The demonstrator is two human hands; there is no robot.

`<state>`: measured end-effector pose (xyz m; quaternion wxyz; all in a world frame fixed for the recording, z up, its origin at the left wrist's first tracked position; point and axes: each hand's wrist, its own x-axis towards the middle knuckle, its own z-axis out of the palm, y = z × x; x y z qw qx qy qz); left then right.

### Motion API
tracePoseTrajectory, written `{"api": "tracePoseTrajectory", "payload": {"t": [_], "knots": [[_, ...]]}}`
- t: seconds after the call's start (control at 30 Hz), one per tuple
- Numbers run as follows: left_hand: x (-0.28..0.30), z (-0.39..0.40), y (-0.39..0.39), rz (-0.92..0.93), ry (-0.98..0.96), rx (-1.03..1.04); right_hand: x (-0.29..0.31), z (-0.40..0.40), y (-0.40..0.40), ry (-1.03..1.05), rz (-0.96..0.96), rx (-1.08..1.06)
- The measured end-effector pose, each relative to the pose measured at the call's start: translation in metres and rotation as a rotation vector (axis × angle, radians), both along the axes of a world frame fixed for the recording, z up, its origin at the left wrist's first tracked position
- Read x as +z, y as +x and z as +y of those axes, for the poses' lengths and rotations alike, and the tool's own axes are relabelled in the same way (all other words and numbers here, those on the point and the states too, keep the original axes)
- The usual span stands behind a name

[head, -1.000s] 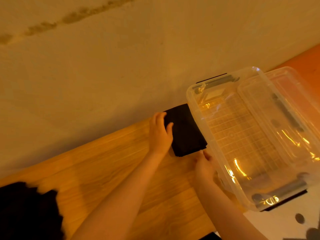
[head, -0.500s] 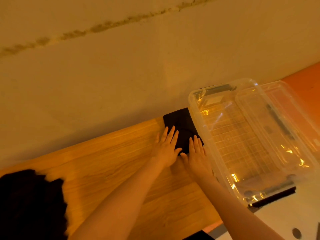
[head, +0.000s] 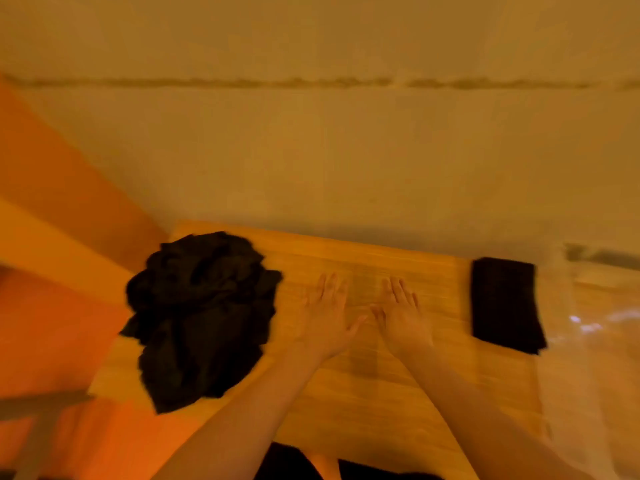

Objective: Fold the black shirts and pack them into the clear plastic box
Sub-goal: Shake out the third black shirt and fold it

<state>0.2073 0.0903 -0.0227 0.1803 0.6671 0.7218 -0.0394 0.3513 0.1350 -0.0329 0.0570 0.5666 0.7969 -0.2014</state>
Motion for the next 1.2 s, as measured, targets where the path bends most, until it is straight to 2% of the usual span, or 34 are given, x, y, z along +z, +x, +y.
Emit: {"api": "tracePoseTrajectory", "payload": {"t": [0.1, 0.2, 0.3, 0.43, 0.57, 0.7, 0.77, 0.83, 0.9, 1.03, 1.2], "knots": [[0.01, -0.039, -0.07, 0.146, 0.074, 0.151, 0.005, -0.012, -0.073, -0.013, 0.024, 0.191], [0.018, -0.078, -0.137, 0.199, 0.171, 0.349, 0.021, -0.027, -0.142, 0.0, 0.075, 0.377], [0.014, -0.111, -0.189, 0.201, 0.125, 0.48, 0.031, -0.039, -0.199, -0.033, 0.141, 0.468], [0.001, -0.136, -0.223, 0.158, 0.059, 0.521, 0.025, -0.045, -0.249, -0.042, 0.169, 0.52], [-0.017, -0.143, -0.229, 0.134, 0.047, 0.518, 0.018, -0.043, -0.281, -0.046, 0.229, 0.361], [-0.023, -0.143, -0.226, 0.029, 0.099, 0.499, 0.012, -0.043, -0.3, 0.107, 0.097, 0.46], [-0.024, -0.146, -0.226, 0.014, 0.101, 0.504, 0.008, -0.045, -0.308, 0.14, 0.215, 0.386], [-0.023, -0.15, -0.229, 0.015, 0.07, 0.524, 0.004, -0.046, -0.318, 0.123, 0.395, 0.189], [-0.02, -0.156, -0.232, -0.004, 0.078, 0.528, 0.002, -0.044, -0.329, 0.017, 0.505, -0.008], [-0.013, -0.168, -0.24, -0.113, 0.095, 0.574, 0.006, -0.035, -0.343, -0.118, 0.677, -0.242], [0.019, -0.167, -0.261, -0.225, 0.225, 0.594, 0.04, -0.02, -0.337, -0.205, 0.881, -0.226]]}}
